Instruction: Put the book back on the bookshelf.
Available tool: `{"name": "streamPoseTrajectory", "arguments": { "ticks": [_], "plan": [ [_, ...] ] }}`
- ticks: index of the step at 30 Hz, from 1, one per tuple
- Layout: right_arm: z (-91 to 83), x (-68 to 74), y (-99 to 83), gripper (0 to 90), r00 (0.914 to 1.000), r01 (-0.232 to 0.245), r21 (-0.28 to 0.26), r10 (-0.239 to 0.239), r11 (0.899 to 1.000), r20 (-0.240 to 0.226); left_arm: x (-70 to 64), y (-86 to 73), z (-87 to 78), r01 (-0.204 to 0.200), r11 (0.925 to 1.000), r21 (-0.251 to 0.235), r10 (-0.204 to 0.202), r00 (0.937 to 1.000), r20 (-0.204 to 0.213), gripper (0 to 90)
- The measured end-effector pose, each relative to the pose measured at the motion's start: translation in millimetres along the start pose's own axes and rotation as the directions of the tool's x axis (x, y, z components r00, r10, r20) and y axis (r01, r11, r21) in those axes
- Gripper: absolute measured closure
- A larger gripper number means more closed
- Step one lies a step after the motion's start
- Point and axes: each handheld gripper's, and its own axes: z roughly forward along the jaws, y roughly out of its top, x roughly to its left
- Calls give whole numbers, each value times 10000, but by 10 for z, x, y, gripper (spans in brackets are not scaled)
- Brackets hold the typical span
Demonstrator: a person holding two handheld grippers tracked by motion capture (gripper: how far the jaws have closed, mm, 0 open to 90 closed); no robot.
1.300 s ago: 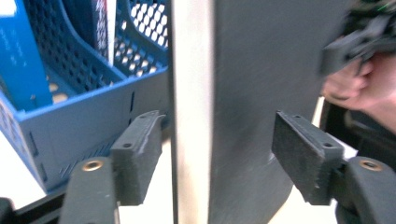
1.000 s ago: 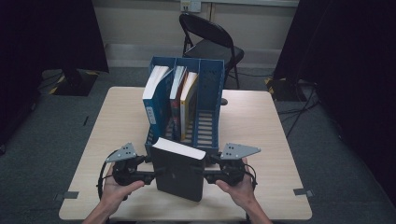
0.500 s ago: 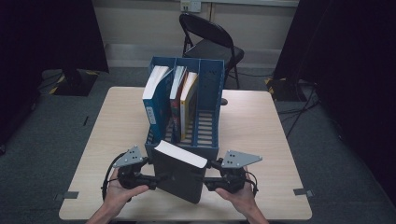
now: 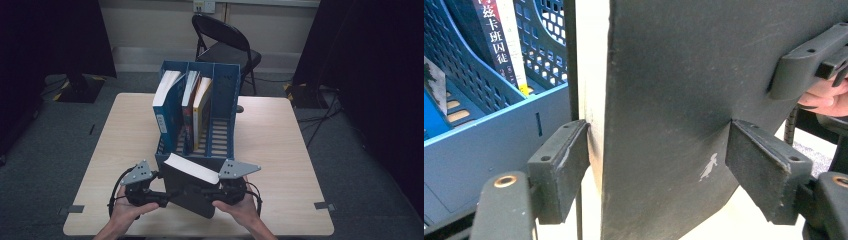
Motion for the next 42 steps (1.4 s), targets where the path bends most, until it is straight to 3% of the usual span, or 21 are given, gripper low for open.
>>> {"name": "streamPoseTrajectory", "arguments": {
  "ticks": [11,16,20,26,30,36,42],
  "plan": [
    [52,7,-9,422,9993,-315,-266,321,9991,212,-3,19,-9,192,9998,104,-191,9998,-71,285],
    [27,5,2,494,9998,-154,-21,155,9999,100,3,4,-2,65,10000,33,-64,10000,-71,280],
    [-16,7,2,522,9998,16,30,-17,10000,213,28,-17,6,139,9994,318,-145,9997,174,276],
    [-39,-20,5,527,9998,6,98,-8,10000,198,128,-65,-88,425,9983,392,-413,9987,-305,183],
    [-83,-52,-6,527,9997,-83,106,80,9999,228,222,-96,-163,828,9952,530,-779,9930,-889,162],
    [-187,-89,-39,527,9991,-157,77,154,9998,387,278,-150,-190,1087,9910,785,-1013,9906,-920,159],
    [-316,-136,-79,527,9982,-240,60,236,9997,550,326,-197,-181,1435,9827,1175,-1221,9773,-1729,156]
  ]
}}
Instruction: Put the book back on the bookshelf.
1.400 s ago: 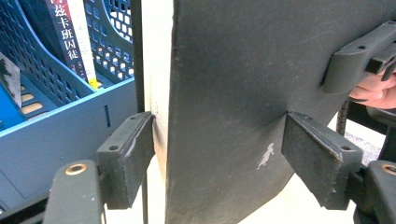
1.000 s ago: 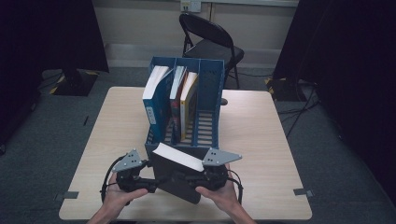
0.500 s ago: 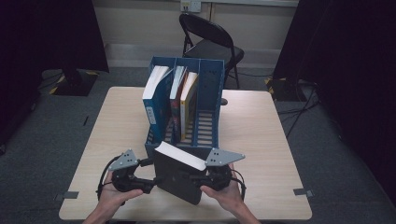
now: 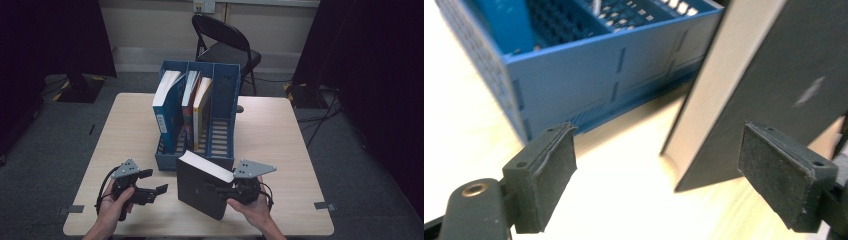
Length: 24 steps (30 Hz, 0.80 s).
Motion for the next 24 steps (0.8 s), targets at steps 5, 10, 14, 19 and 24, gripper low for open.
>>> {"name": "streamPoseTrajectory", "arguments": {
  "ticks": [5,10,14,19,24],
  "plan": [
    [-122,-34,-40,527,9996,-88,-26,89,10000,266,65,-40,29,373,9993,100,-368,9982,-481,156],
    [-223,-59,-77,527,9990,-104,-74,107,9999,440,120,-64,37,593,9980,233,-577,9963,-633,157],
    [-336,-87,-118,527,9976,-185,-125,193,9998,658,151,-70,40,771,9968,222,-754,9948,-685,156],
    [-443,-117,-155,528,9959,-262,-154,274,9995,858,165,-77,33,812,9963,269,-792,9945,-687,156],
    [-543,-148,-190,527,9937,-351,-185,369,9992,1054,178,-86,47,1019,9939,420,-990,9928,-668,156]
  ]
}}
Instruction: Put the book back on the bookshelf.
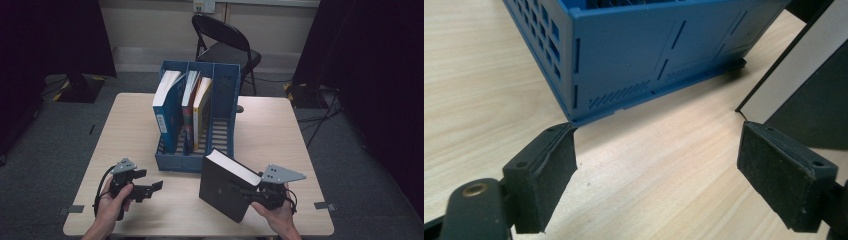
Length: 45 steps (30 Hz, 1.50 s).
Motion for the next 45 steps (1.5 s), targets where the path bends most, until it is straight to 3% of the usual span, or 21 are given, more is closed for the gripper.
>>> {"name": "streamPoseTrajectory", "arguments": {
  "ticks": [3,24,42,45],
  "plan": [
    [-51,-28,-17,528,9999,-75,-35,76,10000,105,-2,-6,16,-102,9998,156,102,9999,-9,157],
    [-433,-246,-139,527,9932,-591,-219,610,9980,993,53,0,7,189,9998,41,-187,9994,-278,157],
    [-579,-503,-155,528,9742,-872,-419,940,9953,2052,55,3,18,269,9996,13,-268,9992,-310,158],
    [-569,-579,-139,528,9679,-937,-448,1015,9946,2300,56,8,25,293,9996,-6,-293,9991,-309,158]
  ]
}}
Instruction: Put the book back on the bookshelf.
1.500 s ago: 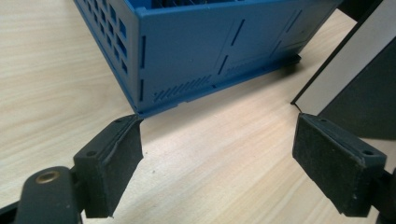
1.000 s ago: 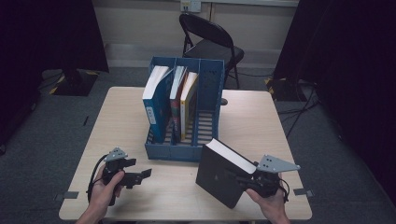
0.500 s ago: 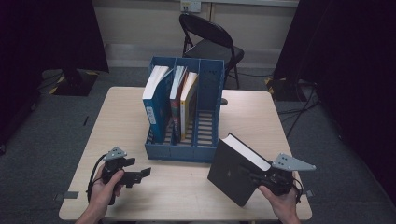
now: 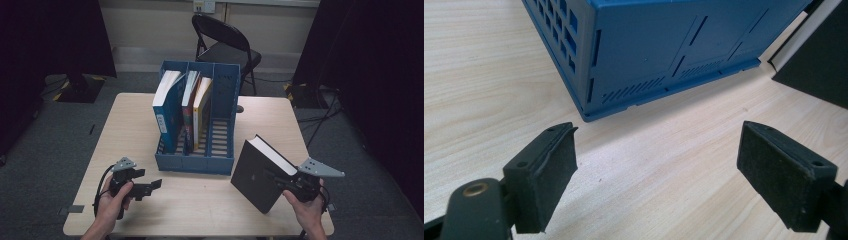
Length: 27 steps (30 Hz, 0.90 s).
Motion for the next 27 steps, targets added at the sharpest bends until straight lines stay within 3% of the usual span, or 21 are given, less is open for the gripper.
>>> {"name": "streamPoseTrajectory", "arguments": {
  "ticks": [16,27],
  "plan": [
    [232,-151,109,528,9957,-74,-175,90,9998,925,13,0,-1,59,10000,12,-59,10000,-16,158],
    [397,-141,167,528,9885,-3,-259,42,9997,1513,20,0,0,76,10000,20,-76,10000,-25,158]
  ]
}}
